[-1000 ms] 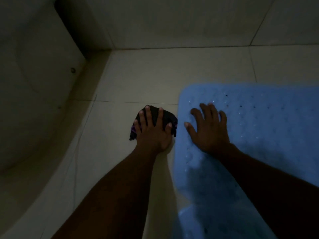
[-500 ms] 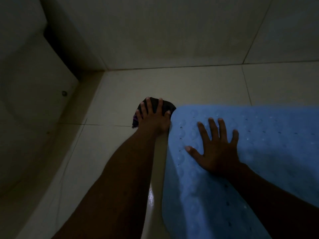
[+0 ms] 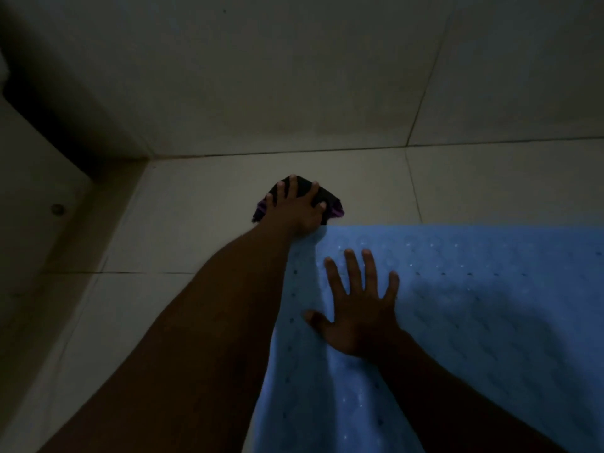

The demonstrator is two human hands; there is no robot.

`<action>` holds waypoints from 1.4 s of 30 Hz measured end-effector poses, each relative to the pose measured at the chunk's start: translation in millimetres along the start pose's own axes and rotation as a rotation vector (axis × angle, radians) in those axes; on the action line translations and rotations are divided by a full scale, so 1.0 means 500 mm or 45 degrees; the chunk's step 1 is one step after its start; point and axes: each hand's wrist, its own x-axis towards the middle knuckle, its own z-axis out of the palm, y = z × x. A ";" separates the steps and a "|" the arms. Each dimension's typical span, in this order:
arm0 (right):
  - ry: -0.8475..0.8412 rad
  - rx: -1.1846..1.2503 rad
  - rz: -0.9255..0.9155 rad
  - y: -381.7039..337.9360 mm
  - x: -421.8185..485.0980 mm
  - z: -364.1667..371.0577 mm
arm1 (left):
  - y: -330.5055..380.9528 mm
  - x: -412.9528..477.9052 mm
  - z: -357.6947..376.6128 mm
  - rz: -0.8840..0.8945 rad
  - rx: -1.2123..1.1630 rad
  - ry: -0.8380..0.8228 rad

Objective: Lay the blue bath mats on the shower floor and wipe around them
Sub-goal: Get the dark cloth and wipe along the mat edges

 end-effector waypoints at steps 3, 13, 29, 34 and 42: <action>0.013 0.027 -0.012 -0.002 -0.003 0.003 | 0.022 0.014 -0.008 0.143 0.018 -0.024; -0.039 0.047 0.007 0.004 0.004 0.007 | -0.004 -0.075 0.017 0.269 0.103 0.116; -0.306 0.193 0.004 0.023 0.014 -0.056 | -0.028 -0.277 0.166 0.332 -0.054 0.260; 0.129 0.328 0.068 0.099 0.076 -0.137 | 0.001 -0.269 0.162 0.109 -0.043 0.176; -0.206 0.042 -0.266 0.060 0.228 -0.146 | 0.019 -0.239 0.126 0.090 0.066 0.048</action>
